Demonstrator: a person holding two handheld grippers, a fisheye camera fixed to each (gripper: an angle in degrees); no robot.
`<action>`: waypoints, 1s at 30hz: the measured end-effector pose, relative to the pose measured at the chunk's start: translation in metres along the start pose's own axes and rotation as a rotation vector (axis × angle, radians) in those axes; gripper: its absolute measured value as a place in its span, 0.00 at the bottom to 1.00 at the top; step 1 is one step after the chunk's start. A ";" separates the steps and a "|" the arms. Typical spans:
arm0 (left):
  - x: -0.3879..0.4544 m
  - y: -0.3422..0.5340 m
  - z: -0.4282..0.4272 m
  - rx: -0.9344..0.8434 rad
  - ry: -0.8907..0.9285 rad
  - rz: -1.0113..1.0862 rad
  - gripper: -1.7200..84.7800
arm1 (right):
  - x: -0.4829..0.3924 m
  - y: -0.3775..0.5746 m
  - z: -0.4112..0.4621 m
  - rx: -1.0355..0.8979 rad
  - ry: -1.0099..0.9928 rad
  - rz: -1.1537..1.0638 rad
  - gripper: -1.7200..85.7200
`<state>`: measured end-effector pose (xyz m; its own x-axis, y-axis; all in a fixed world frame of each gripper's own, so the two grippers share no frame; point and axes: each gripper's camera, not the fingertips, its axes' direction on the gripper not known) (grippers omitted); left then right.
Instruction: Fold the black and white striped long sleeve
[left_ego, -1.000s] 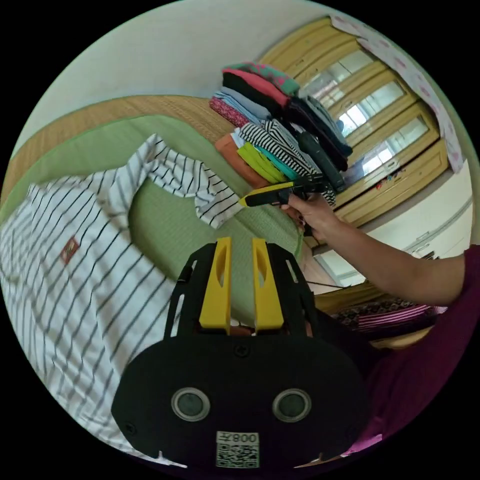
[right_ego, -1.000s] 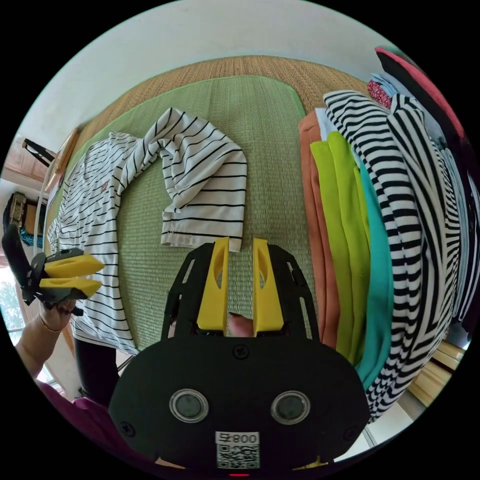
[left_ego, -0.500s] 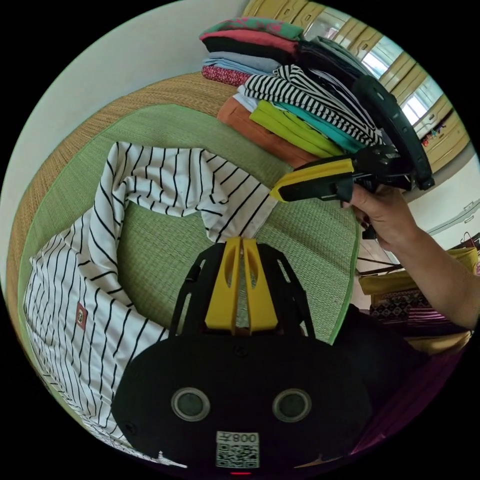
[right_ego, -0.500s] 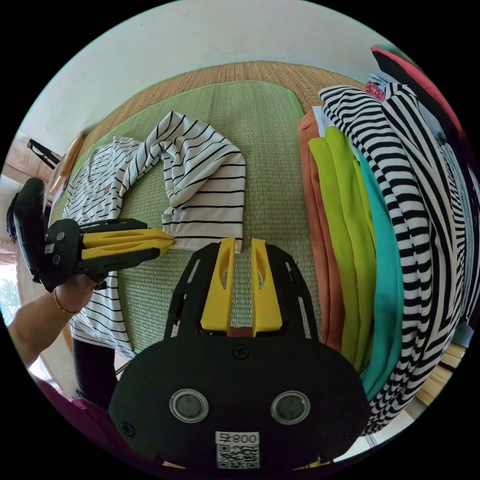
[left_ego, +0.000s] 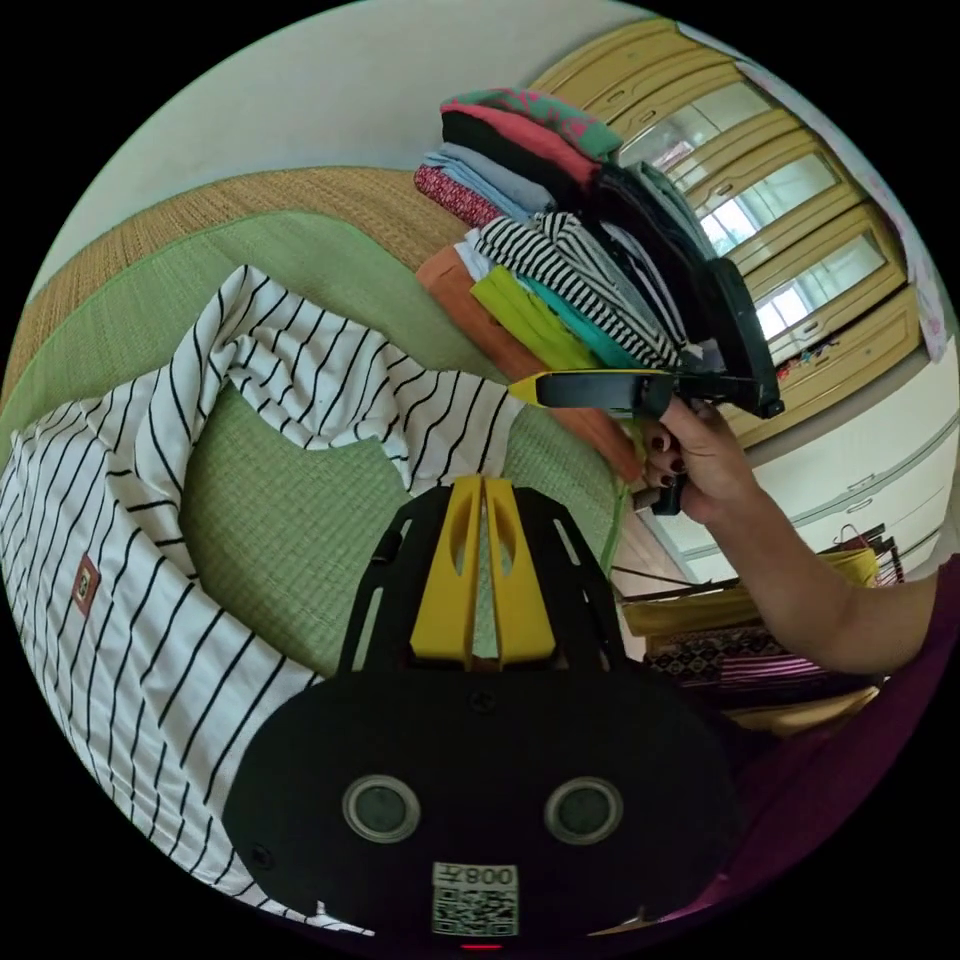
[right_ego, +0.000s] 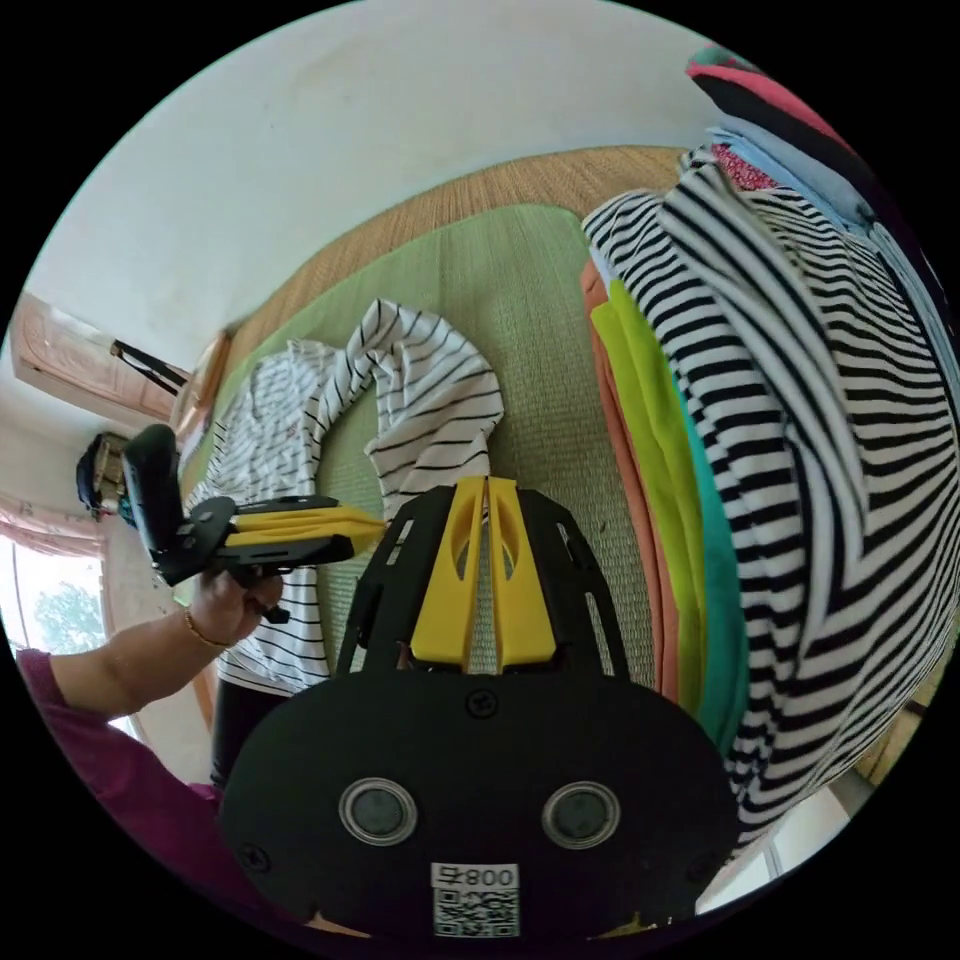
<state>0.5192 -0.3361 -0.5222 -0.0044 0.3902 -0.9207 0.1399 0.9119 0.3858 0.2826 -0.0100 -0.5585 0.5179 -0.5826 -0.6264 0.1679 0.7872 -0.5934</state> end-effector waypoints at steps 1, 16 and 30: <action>-0.005 -0.007 -0.007 0.032 0.040 -0.008 0.02 | 0.006 0.000 -0.008 0.023 -0.017 0.007 0.02; -0.075 -0.088 -0.286 0.594 0.434 0.074 0.02 | -0.015 -0.129 -0.178 0.438 -0.347 -0.228 0.02; -0.194 0.029 -0.462 0.712 0.433 0.015 0.02 | -0.093 -0.184 -0.143 0.231 -0.517 -0.510 0.02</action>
<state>0.0669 -0.3267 -0.3056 -0.3574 0.5485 -0.7559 0.7351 0.6645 0.1346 0.0838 -0.1297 -0.4633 0.6462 -0.7617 0.0470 0.6337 0.5012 -0.5893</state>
